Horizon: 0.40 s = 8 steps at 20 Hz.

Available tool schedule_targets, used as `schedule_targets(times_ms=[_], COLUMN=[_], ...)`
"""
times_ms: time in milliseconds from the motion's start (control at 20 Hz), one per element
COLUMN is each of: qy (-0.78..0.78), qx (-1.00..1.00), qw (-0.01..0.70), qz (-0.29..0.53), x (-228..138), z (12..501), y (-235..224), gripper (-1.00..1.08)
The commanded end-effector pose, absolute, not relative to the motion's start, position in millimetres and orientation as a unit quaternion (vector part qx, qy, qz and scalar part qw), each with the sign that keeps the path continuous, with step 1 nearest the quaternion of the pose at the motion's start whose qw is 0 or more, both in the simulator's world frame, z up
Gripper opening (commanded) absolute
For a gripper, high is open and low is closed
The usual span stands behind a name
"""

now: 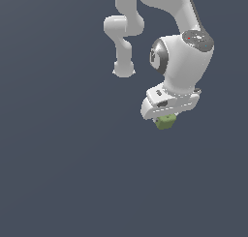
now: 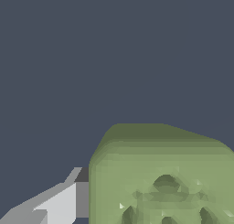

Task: Pick up the object and move it to a goal position.

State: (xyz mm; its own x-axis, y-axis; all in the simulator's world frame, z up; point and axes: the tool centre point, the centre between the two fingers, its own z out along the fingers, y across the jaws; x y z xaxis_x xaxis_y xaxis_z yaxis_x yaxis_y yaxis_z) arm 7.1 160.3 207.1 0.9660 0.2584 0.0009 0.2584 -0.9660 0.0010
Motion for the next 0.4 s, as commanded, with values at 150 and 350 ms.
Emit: schedule_targets(times_ms=[150,350], qy=[0.129,0.129], qx=[0.992,0.992], qw=[0.000,0.000], qz=[0.000,0.000], x=[2.2,3.3], z=[222.1,222.4], y=[180.9,181.7], gripper=[-1.00,-1.00])
